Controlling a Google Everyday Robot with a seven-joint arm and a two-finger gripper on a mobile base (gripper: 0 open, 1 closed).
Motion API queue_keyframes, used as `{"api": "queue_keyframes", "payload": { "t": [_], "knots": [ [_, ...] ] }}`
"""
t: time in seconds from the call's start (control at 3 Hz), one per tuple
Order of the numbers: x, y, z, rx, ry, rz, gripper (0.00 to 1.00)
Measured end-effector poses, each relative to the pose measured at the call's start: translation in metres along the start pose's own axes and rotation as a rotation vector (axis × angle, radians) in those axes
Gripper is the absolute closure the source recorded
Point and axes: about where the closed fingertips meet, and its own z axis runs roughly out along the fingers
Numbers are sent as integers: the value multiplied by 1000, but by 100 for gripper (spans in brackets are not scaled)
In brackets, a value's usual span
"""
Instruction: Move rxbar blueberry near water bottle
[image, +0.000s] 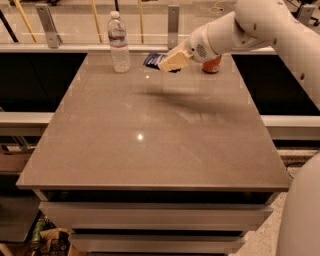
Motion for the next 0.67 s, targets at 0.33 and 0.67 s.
{"api": "queue_keyframes", "payload": {
  "t": [0.33,0.67],
  "knots": [
    [-13,-16,25,62,-4,19,100],
    [-11,-27,43,87,10,44,100]
  ]
}}
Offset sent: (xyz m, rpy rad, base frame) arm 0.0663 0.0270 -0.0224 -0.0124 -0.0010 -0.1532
